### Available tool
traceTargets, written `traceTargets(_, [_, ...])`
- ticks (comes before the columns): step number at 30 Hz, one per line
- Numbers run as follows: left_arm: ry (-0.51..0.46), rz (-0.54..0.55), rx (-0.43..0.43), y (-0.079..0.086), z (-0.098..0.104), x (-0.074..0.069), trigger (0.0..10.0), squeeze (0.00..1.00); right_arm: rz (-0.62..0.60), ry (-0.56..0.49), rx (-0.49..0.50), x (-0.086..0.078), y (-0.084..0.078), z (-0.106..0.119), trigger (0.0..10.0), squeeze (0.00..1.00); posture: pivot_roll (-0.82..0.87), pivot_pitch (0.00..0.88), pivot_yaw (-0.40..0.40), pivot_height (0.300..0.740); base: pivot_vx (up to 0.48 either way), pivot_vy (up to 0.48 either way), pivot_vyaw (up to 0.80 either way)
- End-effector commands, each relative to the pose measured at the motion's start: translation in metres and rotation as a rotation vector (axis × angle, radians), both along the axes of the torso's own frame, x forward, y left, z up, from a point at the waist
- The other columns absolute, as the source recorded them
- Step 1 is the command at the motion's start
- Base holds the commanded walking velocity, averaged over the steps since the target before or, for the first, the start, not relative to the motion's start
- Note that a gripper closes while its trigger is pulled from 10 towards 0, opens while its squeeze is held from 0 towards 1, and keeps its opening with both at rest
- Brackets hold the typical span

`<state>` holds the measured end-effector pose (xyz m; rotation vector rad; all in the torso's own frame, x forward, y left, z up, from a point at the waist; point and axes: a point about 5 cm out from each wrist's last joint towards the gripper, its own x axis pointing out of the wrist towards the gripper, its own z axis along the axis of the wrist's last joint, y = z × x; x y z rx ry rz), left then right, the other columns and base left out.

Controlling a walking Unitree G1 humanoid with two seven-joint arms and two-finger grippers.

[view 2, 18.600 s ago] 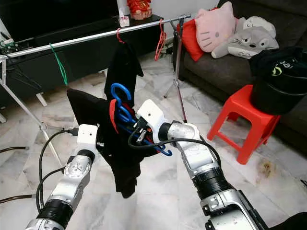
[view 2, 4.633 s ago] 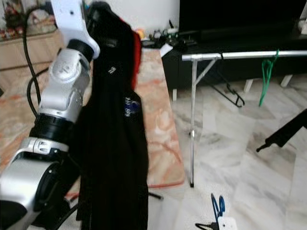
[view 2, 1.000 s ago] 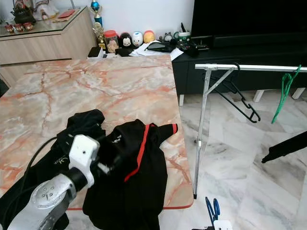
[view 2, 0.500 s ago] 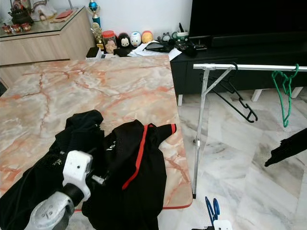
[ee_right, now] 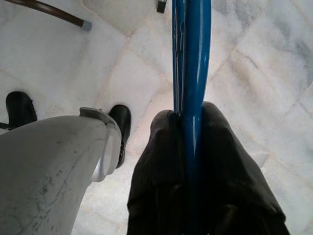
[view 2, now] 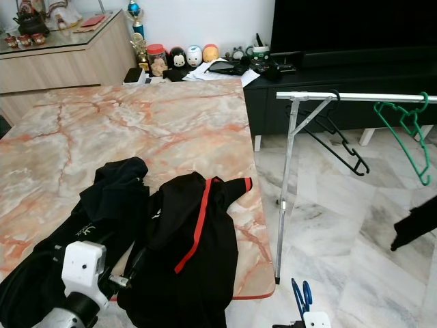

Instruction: Hang hanger

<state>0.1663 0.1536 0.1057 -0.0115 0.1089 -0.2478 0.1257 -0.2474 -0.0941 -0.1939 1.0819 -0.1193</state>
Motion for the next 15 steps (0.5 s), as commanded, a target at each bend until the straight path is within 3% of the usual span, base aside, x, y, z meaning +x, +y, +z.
traceTargets(1, [-0.056,0.044,-0.014,0.002,0.01,-0.002,10.0,0.0,0.017,0.007,0.0,-0.001,0.0,0.0,10.0,0.0,-0.04,0.0,0.054,0.732,0.0,0.0,0.0])
traceTargets(5, [-0.165,0.158,-0.078,0.005,0.027,0.008,10.0,0.0,0.022,0.005,0.0,0.0,0.0,0.0,10.0,0.0,-0.04,0.0,0.047,0.732,0.0,0.0,0.0])
traceTargets(11, [-0.235,0.091,-0.043,-0.005,0.042,0.018,10.0,0.0,0.018,-0.001,-0.004,0.001,0.0,0.0,10.0,0.0,-0.03,0.0,0.044,0.732,0.0,0.0,0.0])
traceTargets(15, [-0.223,0.1,-0.048,-0.004,0.036,0.022,10.0,0.0,0.021,-0.001,-0.005,0.002,0.001,0.0,10.0,0.0,-0.04,0.0,0.047,0.732,0.0,0.0,0.0])
